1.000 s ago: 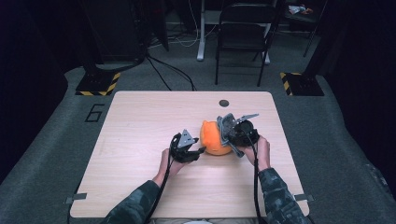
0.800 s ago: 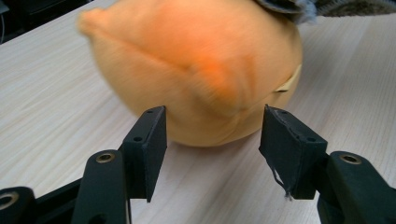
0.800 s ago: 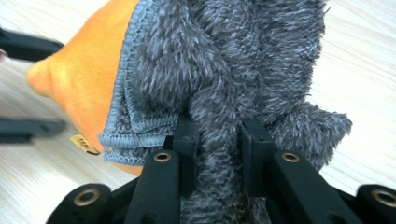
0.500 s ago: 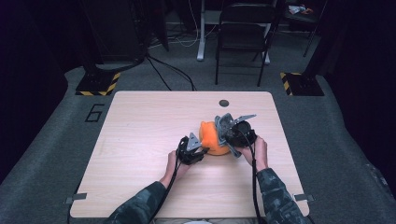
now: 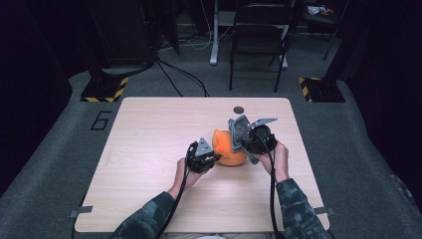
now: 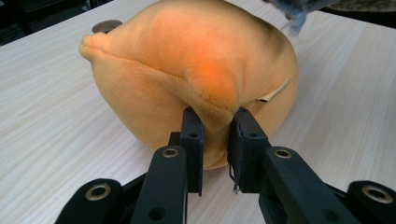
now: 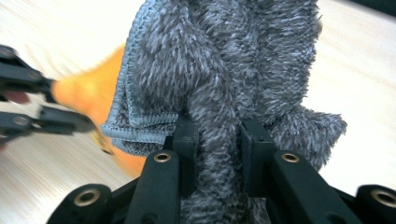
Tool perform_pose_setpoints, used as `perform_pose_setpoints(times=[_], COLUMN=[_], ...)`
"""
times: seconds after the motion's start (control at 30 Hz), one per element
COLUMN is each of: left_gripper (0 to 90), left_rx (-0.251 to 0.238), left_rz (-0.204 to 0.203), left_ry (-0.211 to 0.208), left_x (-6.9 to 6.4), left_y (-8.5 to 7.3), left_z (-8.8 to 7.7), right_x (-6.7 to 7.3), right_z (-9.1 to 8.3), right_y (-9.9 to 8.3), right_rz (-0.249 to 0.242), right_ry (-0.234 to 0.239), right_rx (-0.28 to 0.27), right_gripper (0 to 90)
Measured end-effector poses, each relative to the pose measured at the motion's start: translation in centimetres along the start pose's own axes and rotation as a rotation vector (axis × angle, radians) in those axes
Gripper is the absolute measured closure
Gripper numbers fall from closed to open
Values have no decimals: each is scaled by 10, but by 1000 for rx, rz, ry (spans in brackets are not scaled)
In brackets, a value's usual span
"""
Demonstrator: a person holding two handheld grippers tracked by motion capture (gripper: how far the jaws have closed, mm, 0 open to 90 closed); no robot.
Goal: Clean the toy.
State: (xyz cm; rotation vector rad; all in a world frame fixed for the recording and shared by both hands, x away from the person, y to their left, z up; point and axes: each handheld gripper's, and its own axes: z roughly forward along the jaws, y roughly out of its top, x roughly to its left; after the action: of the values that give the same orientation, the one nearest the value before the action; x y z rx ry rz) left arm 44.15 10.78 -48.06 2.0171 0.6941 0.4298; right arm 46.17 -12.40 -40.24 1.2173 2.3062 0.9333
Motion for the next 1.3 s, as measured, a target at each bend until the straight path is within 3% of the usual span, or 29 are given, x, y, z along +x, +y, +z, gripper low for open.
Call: perform_pose_setpoints(times=[0.17,0.23,0.37,0.57,0.73,1.13,1.3], left_gripper=[767,766,763,752,751,739,735], left_rx=[0,3,22,22,19,23,27], left_rz=[-42,-37,-32,-18,-29,-36,-35], left_ry=[-20,-29,-37,-30,-27,-37,-42], left_x=[-3,-7,-7,-8,-4,1,2], left_y=[5,7,4,3,1,-2,-2], left_z=[-5,-5,-3,-2,-1,-1,0], right_x=[25,35,42,37,27,-5,-21], right_z=[-4,0,13,14,16,21,26], right_y=[7,7,3,3,0,-11,-19], right_rz=[-28,-44,-68,-92,-82,1,72], right_ry=[61,63,53,36,22,40,61], right_rx=[-28,-50,-27,6,39,90,104], right_gripper=[718,716,715,714,714,712,711])
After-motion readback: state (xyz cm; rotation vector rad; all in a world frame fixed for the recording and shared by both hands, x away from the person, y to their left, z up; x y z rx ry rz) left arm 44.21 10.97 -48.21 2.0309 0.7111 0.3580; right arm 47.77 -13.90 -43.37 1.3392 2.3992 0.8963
